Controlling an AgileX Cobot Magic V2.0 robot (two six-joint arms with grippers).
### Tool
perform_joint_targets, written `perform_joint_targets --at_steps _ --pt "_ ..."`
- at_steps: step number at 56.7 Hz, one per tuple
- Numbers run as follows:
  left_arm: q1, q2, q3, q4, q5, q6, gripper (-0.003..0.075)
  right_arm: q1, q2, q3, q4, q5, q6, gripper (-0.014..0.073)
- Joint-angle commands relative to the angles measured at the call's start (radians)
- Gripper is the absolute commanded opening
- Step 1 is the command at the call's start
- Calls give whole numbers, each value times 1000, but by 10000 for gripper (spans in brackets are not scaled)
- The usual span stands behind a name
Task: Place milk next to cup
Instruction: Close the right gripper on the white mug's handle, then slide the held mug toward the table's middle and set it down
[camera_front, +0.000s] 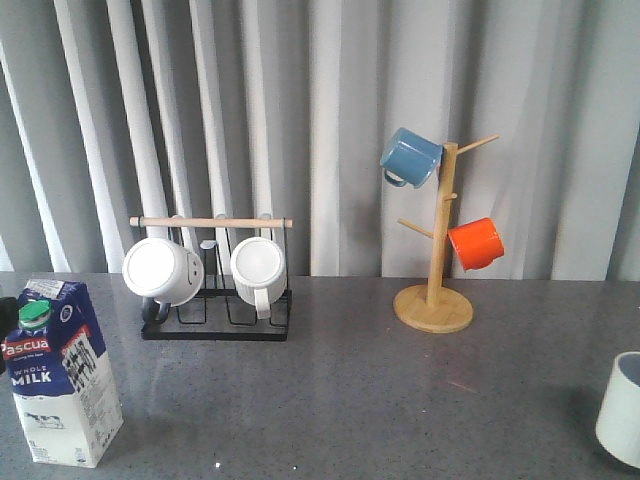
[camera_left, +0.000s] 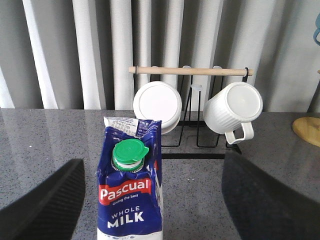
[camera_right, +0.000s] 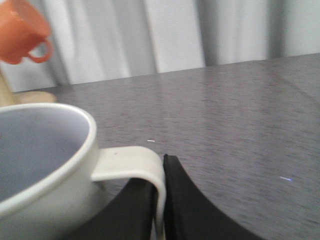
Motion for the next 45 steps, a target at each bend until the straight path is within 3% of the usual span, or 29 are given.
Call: perform_joint_targets --at_steps 1,10,19,24,29,38,45 --pt "-4 -11 -37 -7 -76 -9 533 92 -82 -24 -6 -67 -1 -6" --pt "-4 -11 -37 -7 -76 -9 533 288 -131 -24 88 25 -67 -6" --pt "-4 -11 -37 -7 -76 -9 533 549 -136 -24 427 89 -279 -6" --pt "-4 -11 -37 -7 -76 -9 533 688 -117 -25 586 60 -436 -6" --pt "-4 -11 -37 -7 -76 -9 533 790 -84 -25 759 0 -502 -6" --pt "-4 -11 -37 -7 -76 -9 533 900 -20 -43 964 -55 -504 -6" --pt "-4 -11 -37 -7 -76 -9 533 940 10 -77 973 -55 -508 -6"
